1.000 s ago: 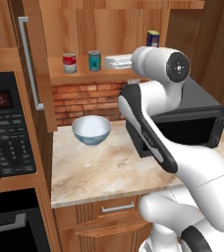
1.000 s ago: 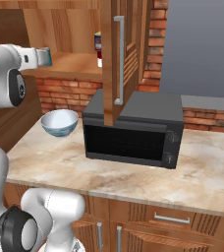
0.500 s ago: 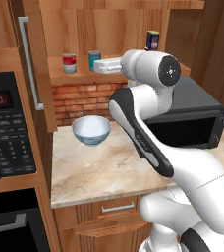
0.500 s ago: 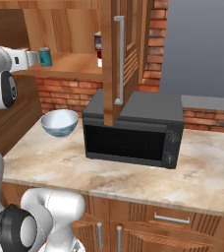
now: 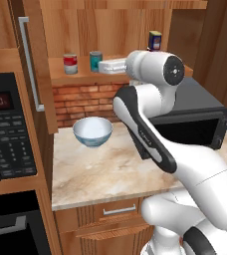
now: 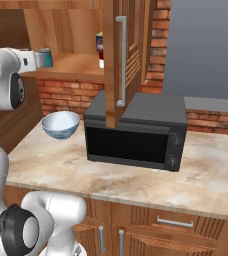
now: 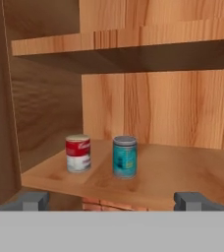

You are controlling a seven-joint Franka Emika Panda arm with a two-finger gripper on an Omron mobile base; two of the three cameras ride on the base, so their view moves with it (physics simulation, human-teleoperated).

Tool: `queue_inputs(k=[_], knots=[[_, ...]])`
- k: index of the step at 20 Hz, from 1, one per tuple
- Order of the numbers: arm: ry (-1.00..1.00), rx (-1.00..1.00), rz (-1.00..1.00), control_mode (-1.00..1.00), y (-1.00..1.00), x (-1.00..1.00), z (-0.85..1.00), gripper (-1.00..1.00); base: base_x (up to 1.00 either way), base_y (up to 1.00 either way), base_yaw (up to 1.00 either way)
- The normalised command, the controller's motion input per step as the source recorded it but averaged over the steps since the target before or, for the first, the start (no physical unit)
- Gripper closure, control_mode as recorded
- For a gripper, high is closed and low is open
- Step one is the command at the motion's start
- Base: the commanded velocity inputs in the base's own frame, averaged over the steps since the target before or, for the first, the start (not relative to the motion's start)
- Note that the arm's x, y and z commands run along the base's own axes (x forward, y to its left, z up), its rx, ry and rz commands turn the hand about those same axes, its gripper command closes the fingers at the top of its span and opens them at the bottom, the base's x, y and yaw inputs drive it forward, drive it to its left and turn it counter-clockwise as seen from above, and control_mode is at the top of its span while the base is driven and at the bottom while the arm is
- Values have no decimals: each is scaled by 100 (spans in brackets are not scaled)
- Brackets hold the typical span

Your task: Stack two cans on top of the other two cans in the cabinet.

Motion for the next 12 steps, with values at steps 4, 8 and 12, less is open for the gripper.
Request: queue_inputs(k=[4,8,12], knots=[[0,0,1,-100,-7,22,-16,-100,0,0,0],[0,0,0,-100,-3,21,-13,-100,0,0,0],[0,0,0,-100,-2,17,-6,-100,0,0,0]])
